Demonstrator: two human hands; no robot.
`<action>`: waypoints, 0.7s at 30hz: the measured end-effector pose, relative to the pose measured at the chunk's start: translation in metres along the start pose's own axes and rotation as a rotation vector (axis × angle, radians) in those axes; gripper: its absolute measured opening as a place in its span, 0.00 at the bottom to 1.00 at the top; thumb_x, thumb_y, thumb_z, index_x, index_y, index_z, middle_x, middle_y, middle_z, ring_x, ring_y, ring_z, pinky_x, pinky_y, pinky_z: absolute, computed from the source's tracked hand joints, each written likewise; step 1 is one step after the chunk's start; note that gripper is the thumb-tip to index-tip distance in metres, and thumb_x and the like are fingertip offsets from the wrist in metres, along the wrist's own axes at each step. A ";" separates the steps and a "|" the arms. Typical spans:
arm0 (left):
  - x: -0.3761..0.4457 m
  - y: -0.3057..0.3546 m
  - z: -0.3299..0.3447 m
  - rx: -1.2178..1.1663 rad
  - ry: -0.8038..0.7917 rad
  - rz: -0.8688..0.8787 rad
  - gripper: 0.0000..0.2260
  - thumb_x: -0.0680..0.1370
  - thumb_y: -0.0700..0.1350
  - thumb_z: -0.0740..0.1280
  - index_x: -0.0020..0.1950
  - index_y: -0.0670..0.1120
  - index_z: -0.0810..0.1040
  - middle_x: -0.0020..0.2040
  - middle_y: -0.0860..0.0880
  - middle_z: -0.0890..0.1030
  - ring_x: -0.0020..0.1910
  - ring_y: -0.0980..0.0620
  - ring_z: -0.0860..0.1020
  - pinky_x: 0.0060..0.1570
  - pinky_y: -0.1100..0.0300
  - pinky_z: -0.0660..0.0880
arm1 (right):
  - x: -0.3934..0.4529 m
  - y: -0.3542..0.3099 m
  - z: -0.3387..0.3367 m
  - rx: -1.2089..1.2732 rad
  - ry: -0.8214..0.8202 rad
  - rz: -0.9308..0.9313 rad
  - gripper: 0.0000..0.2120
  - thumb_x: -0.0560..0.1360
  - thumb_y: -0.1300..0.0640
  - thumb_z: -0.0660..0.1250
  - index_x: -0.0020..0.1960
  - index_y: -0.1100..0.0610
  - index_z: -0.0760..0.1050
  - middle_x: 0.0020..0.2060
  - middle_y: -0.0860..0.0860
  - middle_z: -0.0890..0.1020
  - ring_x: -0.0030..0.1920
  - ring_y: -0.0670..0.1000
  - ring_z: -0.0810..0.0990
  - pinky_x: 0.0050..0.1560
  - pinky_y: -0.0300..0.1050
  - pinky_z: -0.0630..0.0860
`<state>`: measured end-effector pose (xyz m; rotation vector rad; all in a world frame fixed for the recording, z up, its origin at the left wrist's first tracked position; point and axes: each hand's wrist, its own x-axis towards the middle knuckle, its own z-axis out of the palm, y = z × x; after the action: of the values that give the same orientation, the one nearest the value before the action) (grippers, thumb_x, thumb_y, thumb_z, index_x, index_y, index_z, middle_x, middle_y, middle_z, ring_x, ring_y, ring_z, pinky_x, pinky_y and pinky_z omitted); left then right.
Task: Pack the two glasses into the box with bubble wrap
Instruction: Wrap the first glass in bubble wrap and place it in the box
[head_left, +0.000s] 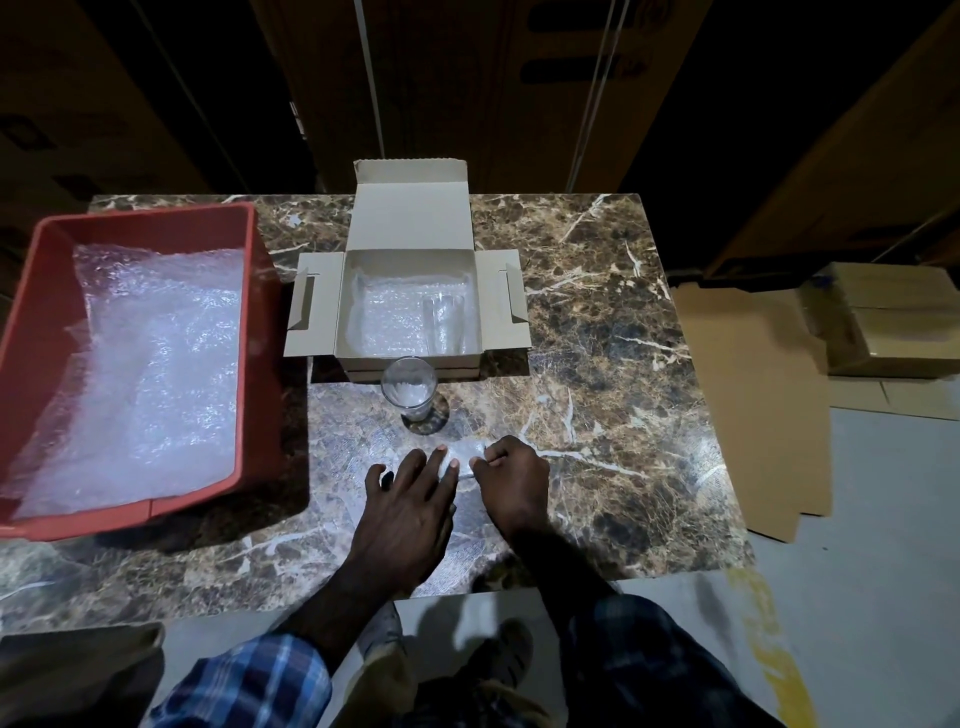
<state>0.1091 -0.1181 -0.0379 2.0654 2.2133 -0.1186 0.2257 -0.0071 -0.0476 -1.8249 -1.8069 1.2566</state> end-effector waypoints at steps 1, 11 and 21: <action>-0.001 0.000 0.000 -0.002 0.002 -0.001 0.24 0.78 0.52 0.56 0.71 0.44 0.74 0.73 0.45 0.71 0.65 0.42 0.72 0.54 0.42 0.63 | 0.000 0.000 0.000 0.016 0.004 0.012 0.12 0.71 0.57 0.75 0.36 0.49 0.73 0.37 0.50 0.82 0.43 0.55 0.82 0.47 0.48 0.79; -0.009 -0.002 0.008 -0.041 0.049 0.012 0.24 0.81 0.51 0.58 0.74 0.41 0.71 0.78 0.45 0.65 0.69 0.41 0.69 0.55 0.43 0.63 | -0.009 -0.004 0.003 -0.023 0.050 -0.096 0.08 0.74 0.58 0.72 0.41 0.52 0.72 0.36 0.48 0.78 0.39 0.54 0.79 0.43 0.47 0.76; -0.006 -0.006 0.008 -0.051 0.027 0.022 0.23 0.80 0.53 0.55 0.71 0.45 0.73 0.72 0.48 0.73 0.70 0.40 0.70 0.56 0.41 0.64 | -0.030 -0.003 0.020 -0.017 0.018 -0.436 0.18 0.73 0.51 0.58 0.55 0.55 0.82 0.53 0.49 0.80 0.51 0.51 0.80 0.53 0.49 0.78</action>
<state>0.1042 -0.1254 -0.0453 2.0761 2.1849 -0.0328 0.2144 -0.0417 -0.0455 -1.3381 -2.0612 1.0543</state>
